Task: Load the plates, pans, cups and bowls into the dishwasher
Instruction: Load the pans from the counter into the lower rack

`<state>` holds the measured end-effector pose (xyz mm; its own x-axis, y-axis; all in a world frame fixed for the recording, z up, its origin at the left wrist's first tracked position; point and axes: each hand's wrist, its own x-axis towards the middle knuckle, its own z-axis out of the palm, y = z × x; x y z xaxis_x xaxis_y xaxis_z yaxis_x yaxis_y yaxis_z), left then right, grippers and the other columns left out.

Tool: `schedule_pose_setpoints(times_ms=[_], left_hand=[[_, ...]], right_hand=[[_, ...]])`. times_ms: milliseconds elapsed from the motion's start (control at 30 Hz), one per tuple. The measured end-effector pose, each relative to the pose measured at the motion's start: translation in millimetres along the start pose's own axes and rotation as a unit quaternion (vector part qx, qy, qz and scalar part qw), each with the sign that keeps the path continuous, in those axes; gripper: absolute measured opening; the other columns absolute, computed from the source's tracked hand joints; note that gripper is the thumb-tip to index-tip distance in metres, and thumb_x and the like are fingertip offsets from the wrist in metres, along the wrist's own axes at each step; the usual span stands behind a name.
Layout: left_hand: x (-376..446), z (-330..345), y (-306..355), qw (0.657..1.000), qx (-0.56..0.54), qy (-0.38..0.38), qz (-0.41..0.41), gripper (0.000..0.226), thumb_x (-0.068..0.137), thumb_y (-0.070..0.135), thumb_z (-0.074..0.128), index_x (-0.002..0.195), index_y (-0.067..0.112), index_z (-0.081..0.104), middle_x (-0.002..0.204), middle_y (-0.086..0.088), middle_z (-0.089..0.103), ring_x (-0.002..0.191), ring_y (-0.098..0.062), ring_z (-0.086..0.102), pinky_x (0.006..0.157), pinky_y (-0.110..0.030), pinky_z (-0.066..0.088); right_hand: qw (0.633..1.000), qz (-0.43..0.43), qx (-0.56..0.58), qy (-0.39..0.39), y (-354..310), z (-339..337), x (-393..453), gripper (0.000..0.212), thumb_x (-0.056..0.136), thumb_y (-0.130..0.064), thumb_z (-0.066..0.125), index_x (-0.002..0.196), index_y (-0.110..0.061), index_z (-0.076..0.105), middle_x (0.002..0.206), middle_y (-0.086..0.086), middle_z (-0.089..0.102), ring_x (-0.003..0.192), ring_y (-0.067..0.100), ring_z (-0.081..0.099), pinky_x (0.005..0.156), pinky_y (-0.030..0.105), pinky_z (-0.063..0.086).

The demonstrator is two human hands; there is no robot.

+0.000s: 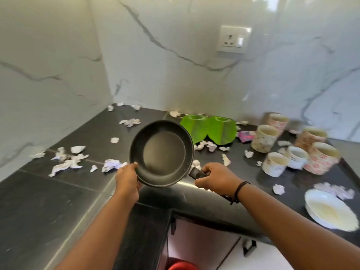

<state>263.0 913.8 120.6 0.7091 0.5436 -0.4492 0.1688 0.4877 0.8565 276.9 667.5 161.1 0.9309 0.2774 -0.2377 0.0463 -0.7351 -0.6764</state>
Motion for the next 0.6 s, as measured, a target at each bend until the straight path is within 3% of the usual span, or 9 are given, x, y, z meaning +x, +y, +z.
schedule_pose_setpoints(times_ms=[33,100,200,267,367,500,600], left_hand=[[-4.5,13.6,0.7,0.999,-0.012,-0.038,-0.01,0.007,0.094,0.024,0.052,0.093,0.02,0.058,0.075,0.001,0.061,0.065,-0.012,0.057,0.058,-0.026,0.046],[-11.6,39.1,0.7,0.992,-0.03,-0.119,-0.034,0.029,0.097,0.046,0.045,0.089,0.022,0.059,0.081,0.004,0.063,0.073,-0.011,0.06,0.066,-0.028,0.048],[-30.5,79.0,-6.4,0.972,-0.031,-0.221,-0.069,0.05,0.093,0.065,0.035,0.092,0.021,0.058,0.092,0.0,0.062,0.089,-0.02,0.061,0.085,-0.037,0.046],[-49.1,103.4,-14.5,0.957,-0.027,-0.278,-0.082,0.059,0.09,0.069,0.032,0.094,0.016,0.058,0.092,-0.004,0.061,0.091,-0.024,0.059,0.088,-0.04,0.043],[-91.5,142.5,-36.2,0.924,-0.012,-0.369,-0.105,0.057,0.09,0.065,0.034,0.09,0.018,0.067,0.091,-0.005,0.068,0.095,-0.024,0.061,0.095,-0.043,0.039],[-162.8,192.5,-70.0,0.862,0.015,-0.485,-0.145,0.043,0.086,0.05,0.045,0.08,0.021,0.076,0.093,-0.006,0.069,0.097,-0.027,0.061,0.098,-0.048,0.04],[-229.9,233.7,-103.3,0.811,0.042,-0.562,-0.156,0.03,0.062,0.036,0.064,0.082,0.017,0.075,0.09,-0.006,0.071,0.085,-0.024,0.067,0.082,-0.035,0.052]], right_hand=[[1.0,0.014,0.01,0.023,6.2,-4.9,-10.3,0.031,0.073,-0.027,0.074,0.087,-0.007,0.056,0.078,0.007,0.062,0.071,0.027,0.063,0.06,0.037,0.052],[0.997,0.033,0.03,0.057,21.4,-13.8,-31.1,0.028,0.076,-0.025,0.07,0.094,-0.02,0.05,0.09,0.005,0.061,0.077,0.026,0.066,0.064,0.039,0.059],[0.991,0.041,0.026,0.125,53.1,-33.8,-65.5,0.03,0.079,-0.025,0.07,0.085,-0.028,0.041,0.09,0.003,0.06,0.08,0.024,0.065,0.074,0.048,0.057],[0.984,0.043,0.025,0.168,74.3,-49.9,-90.2,0.031,0.081,-0.027,0.07,0.087,-0.027,0.04,0.088,0.002,0.061,0.08,0.021,0.064,0.077,0.047,0.055],[0.971,0.054,0.019,0.232,112.6,-76.1,-135.8,0.038,0.083,-0.026,0.069,0.106,-0.03,0.038,0.095,-0.002,0.061,0.082,0.014,0.061,0.08,0.04,0.054],[0.951,0.098,0.011,0.294,172.2,-108.0,-206.5,0.057,0.084,-0.025,0.068,0.132,-0.029,0.038,0.108,0.0,0.063,0.096,0.02,0.063,0.091,0.042,0.049],[0.926,0.146,0.014,0.348,227.3,-131.4,-275.6,0.049,0.085,-0.024,0.067,0.128,-0.031,0.045,0.103,-0.006,0.063,0.092,0.019,0.063,0.088,0.042,0.05]])
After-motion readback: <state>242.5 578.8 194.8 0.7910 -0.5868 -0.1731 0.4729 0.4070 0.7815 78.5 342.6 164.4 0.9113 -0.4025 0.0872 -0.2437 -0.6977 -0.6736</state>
